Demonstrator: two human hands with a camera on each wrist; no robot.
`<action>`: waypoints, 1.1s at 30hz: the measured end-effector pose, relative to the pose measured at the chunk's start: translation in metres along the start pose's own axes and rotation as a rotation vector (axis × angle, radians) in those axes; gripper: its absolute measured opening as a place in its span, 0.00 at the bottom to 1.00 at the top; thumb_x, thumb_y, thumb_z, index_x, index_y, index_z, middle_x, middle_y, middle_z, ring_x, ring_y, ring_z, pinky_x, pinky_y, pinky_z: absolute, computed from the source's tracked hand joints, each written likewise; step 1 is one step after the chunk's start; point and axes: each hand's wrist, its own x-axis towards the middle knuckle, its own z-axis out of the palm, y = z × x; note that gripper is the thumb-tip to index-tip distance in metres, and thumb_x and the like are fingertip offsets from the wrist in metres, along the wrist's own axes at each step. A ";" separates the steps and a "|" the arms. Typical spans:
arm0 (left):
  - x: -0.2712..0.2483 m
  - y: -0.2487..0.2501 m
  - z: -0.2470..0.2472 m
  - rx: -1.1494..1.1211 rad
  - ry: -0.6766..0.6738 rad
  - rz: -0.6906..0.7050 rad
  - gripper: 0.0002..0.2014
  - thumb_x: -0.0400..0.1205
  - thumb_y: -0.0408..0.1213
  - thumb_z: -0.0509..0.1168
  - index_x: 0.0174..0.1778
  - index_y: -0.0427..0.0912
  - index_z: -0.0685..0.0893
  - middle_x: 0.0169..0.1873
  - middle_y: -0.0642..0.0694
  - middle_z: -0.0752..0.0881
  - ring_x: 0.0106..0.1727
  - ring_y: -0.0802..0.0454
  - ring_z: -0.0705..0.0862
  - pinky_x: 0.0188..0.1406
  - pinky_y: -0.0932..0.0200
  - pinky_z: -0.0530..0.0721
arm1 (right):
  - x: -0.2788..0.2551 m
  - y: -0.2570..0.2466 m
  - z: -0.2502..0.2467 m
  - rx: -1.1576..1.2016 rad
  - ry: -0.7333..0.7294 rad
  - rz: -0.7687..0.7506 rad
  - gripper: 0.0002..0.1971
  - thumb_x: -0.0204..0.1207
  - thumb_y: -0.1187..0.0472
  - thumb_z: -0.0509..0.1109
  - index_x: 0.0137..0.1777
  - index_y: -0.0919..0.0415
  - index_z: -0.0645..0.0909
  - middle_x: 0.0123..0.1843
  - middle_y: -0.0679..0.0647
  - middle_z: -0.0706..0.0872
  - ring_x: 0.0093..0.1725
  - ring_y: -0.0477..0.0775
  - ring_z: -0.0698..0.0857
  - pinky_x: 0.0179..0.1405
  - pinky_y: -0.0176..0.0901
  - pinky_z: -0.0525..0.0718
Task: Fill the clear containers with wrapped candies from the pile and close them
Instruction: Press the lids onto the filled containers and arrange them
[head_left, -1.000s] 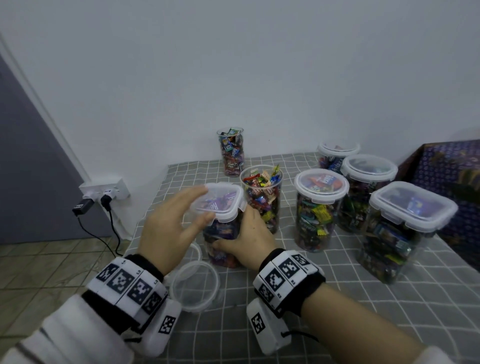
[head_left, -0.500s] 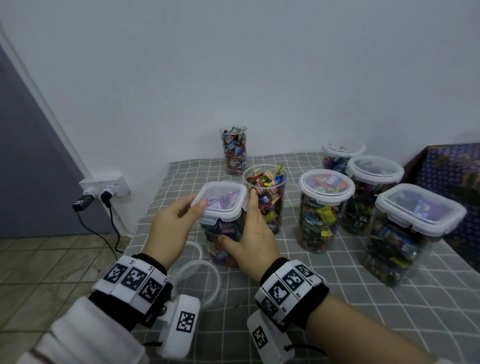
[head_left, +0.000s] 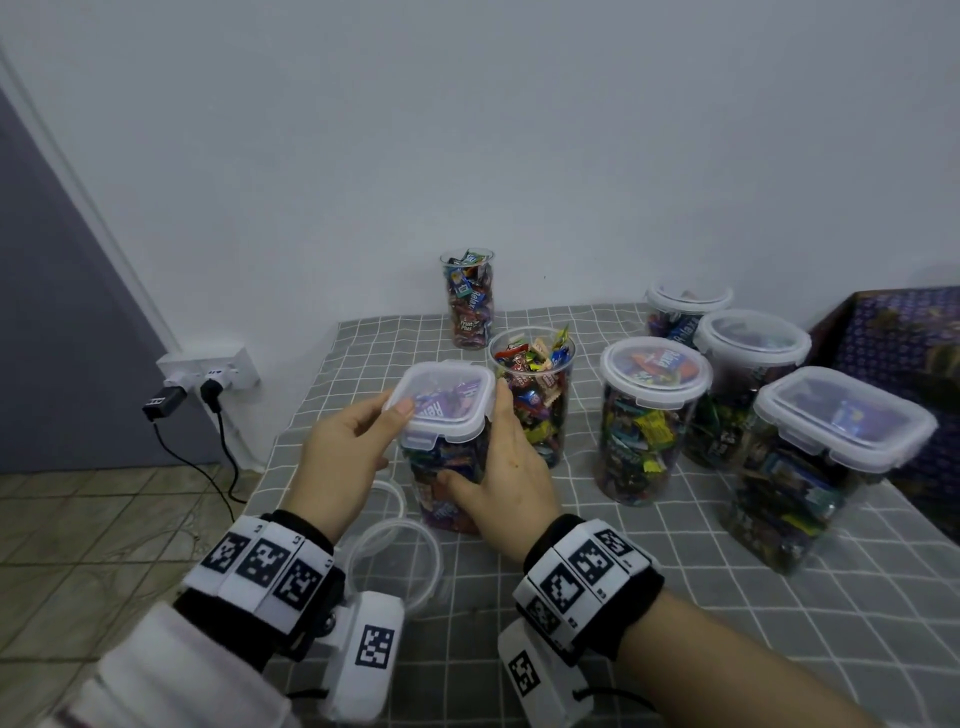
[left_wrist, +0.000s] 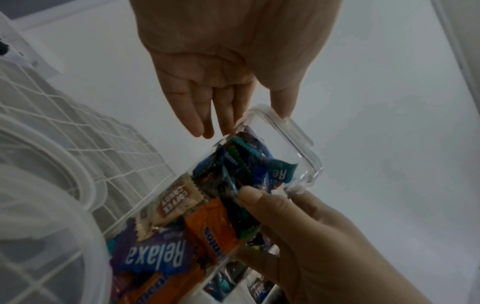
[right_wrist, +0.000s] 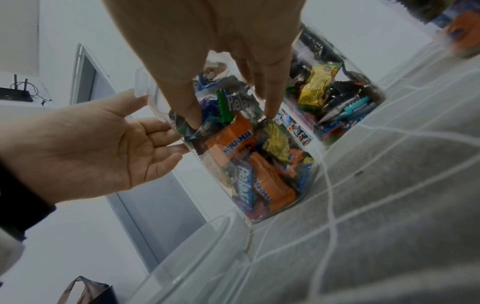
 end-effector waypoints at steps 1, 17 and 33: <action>0.000 0.000 0.000 -0.001 -0.002 0.000 0.07 0.82 0.43 0.65 0.51 0.58 0.86 0.35 0.69 0.88 0.39 0.74 0.84 0.45 0.59 0.84 | 0.000 0.001 0.001 0.007 0.005 -0.005 0.53 0.68 0.56 0.76 0.83 0.55 0.41 0.79 0.52 0.67 0.76 0.51 0.69 0.70 0.50 0.74; 0.000 0.008 -0.010 0.110 -0.152 0.031 0.13 0.77 0.53 0.63 0.56 0.62 0.83 0.42 0.74 0.87 0.46 0.77 0.83 0.50 0.64 0.80 | 0.025 -0.009 -0.036 0.151 -0.229 0.013 0.52 0.58 0.42 0.76 0.80 0.48 0.52 0.76 0.47 0.69 0.74 0.46 0.69 0.75 0.52 0.69; 0.003 -0.006 -0.016 0.334 -0.136 0.139 0.28 0.63 0.60 0.71 0.61 0.66 0.82 0.46 0.70 0.86 0.53 0.76 0.81 0.52 0.73 0.76 | 0.047 -0.026 -0.045 -0.002 -0.266 0.084 0.31 0.76 0.48 0.67 0.77 0.55 0.64 0.71 0.53 0.76 0.67 0.54 0.75 0.68 0.50 0.71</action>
